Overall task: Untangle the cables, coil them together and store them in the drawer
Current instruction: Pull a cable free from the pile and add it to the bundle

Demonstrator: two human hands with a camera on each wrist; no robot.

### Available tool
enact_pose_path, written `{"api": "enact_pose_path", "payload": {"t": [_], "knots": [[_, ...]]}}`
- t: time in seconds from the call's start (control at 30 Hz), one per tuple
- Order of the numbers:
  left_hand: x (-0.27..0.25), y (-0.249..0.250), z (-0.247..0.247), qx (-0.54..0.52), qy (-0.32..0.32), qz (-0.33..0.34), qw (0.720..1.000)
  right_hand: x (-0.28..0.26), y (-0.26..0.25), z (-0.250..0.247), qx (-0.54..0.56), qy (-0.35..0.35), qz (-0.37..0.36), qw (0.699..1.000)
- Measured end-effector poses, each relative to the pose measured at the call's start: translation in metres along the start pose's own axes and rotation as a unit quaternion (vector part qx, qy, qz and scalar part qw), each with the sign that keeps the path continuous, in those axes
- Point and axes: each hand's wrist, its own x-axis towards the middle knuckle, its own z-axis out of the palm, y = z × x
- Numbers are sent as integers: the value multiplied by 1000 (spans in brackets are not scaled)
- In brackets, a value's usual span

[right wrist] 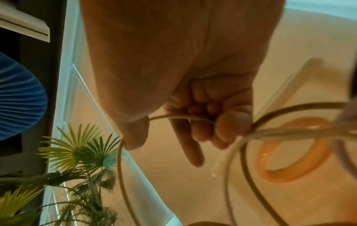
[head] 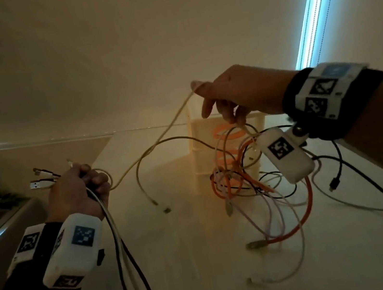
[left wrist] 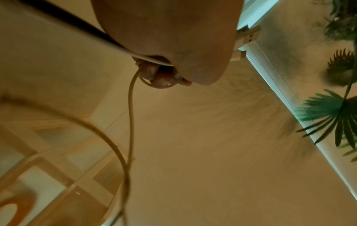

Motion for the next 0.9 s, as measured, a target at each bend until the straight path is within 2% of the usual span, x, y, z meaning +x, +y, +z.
{"api": "enact_pose_path", "payload": {"t": [0.07,0.1,0.2,0.23,0.3,0.37,0.4,0.43,0.47,0.5,0.53,0.57,0.6,0.7,0.8,0.83,0.9], "knots": [[0,-3,1,13,-1,2,1000,7,-13,2,29,-54,29,998],[0,-4,2,20,-1,3,1000,10,-20,2,26,-50,14,998],[1,-3,-1,28,11,1,1000,20,-38,-7,-40,48,-125,990],[3,-3,-3,28,17,-2,999,21,-43,-12,-83,88,-176,977],[6,-2,-6,21,24,-5,999,19,-52,-20,-198,168,-262,930],[8,-2,-7,20,28,-4,999,12,-57,-24,-292,214,-297,884],[8,-2,-7,21,30,-1,999,8,-58,-25,-318,214,-290,877],[8,-2,-7,21,32,3,999,5,-56,-26,-315,193,-261,892],[8,-3,-7,22,34,5,999,0,-54,-25,-273,148,-202,929],[8,-4,-6,23,34,6,999,-4,-51,-22,-195,87,-120,970],[8,-4,-6,22,32,7,999,-6,-45,-20,-106,31,-34,993],[9,-4,-6,21,28,7,999,-8,-37,-17,-33,-3,28,999],[9,-4,-6,19,25,6,999,-8,-26,-14,20,-12,54,998],[12,0,-10,7,21,-5,1000,-10,1,-8,126,38,58,990],[15,3,-14,-11,23,-17,1000,-14,22,-11,236,80,94,964],[15,2,-14,-12,25,-17,999,-16,26,-11,214,106,107,965],[16,2,-15,-6,34,-8,999,-17,36,-13,87,150,118,978]]}}
